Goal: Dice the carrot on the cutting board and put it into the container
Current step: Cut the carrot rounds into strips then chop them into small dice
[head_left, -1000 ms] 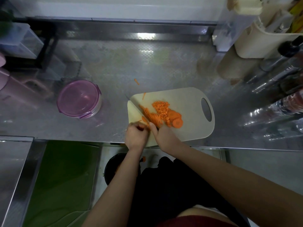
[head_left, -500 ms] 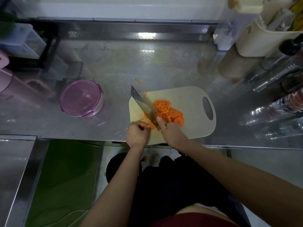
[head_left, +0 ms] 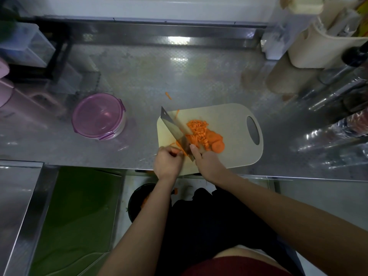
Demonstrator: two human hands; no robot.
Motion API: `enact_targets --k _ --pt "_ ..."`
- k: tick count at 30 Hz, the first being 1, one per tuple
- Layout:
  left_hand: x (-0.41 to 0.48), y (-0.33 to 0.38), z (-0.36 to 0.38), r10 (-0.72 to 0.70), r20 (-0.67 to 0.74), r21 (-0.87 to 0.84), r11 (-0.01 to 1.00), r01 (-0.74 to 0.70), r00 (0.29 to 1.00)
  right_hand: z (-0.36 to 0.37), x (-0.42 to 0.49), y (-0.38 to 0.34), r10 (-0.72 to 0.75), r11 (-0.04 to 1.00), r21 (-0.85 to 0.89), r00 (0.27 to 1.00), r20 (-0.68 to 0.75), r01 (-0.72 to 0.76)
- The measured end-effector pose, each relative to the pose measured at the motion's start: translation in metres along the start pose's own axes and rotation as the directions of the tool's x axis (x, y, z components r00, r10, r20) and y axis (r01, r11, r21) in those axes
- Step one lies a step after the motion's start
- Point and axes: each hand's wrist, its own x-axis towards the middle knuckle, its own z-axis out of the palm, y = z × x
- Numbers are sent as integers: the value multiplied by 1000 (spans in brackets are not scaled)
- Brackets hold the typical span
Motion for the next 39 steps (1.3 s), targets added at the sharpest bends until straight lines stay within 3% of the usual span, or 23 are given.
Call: enact_targets --k 6,12,23,27,35,39 --pt "-2 3 0 -21 -11 25 999 21 1000 5 6 5 -15 996 -92 1000 28 17" --pt "-4 7 -1 -84 -16 5 996 84 996 5 7 -8 -6 998 -54 994 107 12" --pt "-5 8 -4 -84 -13 25 996 85 996 1 9 -12 13 992 -128 995 100 0" --pt "-7 10 -5 -38 2 28 999 38 999 -10 19 -8 84 991 -117 991 102 -72" --pt "-6 8 -5 48 -1 26 998 -48 999 -12 20 -4 33 999 -31 999 -8 -34" --pt "-3 2 -6 172 33 39 984 -174 984 -27 22 -1 -6 1000 20 999 -53 7"
